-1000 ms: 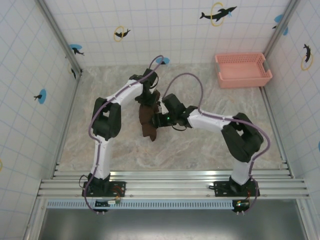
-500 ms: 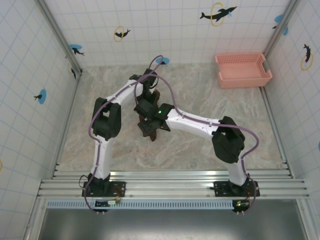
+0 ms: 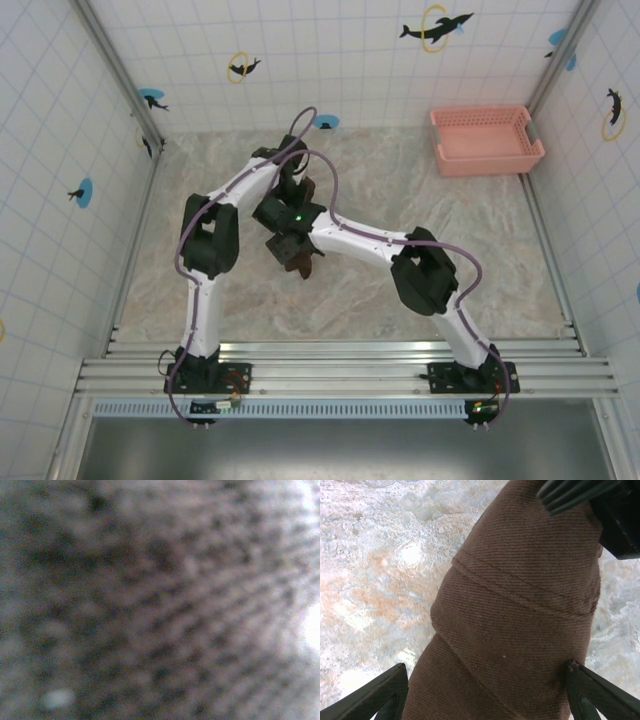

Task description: Roll up the long pants

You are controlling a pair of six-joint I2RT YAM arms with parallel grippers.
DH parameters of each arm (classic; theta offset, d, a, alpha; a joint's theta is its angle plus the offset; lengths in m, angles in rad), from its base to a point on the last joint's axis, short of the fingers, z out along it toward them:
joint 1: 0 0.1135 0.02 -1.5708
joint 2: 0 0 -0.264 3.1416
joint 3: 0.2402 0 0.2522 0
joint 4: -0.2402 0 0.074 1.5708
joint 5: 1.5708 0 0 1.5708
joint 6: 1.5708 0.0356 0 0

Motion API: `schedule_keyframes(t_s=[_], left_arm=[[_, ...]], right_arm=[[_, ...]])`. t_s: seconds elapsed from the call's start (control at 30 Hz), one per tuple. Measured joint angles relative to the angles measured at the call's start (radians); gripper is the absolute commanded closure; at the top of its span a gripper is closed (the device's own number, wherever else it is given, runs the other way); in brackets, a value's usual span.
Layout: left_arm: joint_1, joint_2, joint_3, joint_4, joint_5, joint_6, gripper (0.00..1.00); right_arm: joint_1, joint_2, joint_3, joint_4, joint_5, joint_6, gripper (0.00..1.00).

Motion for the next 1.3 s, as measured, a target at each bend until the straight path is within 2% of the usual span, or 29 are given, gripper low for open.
schedule_keyframes(t_s=[0.27,0.37,0.4,0.5,0.53,0.57,0.6,0.73,0.8,0.9,1.13,1.3], left_arm=[[0.027,0.003,0.000,0.023,0.008,0.000,0.72],[0.027,0.003,-0.005,0.030,0.013,0.000,0.70],[0.027,0.002,-0.009,0.034,0.014,0.000,0.70],[0.027,-0.016,-0.044,0.068,0.016,0.000,0.68],[0.027,-0.023,-0.057,0.082,0.018,0.001,0.67],[0.027,-0.030,-0.069,0.096,0.018,0.001,0.63],[0.027,-0.034,-0.076,0.105,0.019,0.002,0.55],[0.021,-0.041,-0.086,0.116,0.046,0.002,0.27],[0.013,-0.045,-0.093,0.116,0.071,0.000,0.18],[0.008,-0.047,-0.094,0.170,0.124,-0.029,0.11],[0.042,-0.058,-0.094,0.263,0.164,-0.097,0.03],[0.103,-0.143,-0.114,0.187,0.254,-0.084,0.03]], right_arm=[[-0.013,0.132,0.132,-0.025,0.025,0.007,0.15],[-0.013,0.188,0.171,-0.037,0.069,0.006,0.20],[-0.013,0.204,0.180,-0.038,0.084,0.006,0.24],[-0.013,0.232,0.192,-0.039,0.121,-0.005,0.56],[-0.013,0.232,0.192,-0.040,0.127,-0.010,0.62],[-0.012,0.232,0.191,-0.043,0.132,-0.015,0.67],[-0.011,0.230,0.187,-0.039,0.136,-0.022,0.70],[-0.018,0.159,0.046,0.076,0.121,-0.044,0.73],[-0.046,0.090,-0.079,0.177,0.059,-0.038,0.74],[-0.106,-0.014,-0.259,0.344,-0.115,-0.044,0.75],[-0.271,-0.150,-0.549,0.674,-0.566,0.019,0.75],[-0.478,-0.167,-0.678,0.874,-0.766,0.162,0.75]])
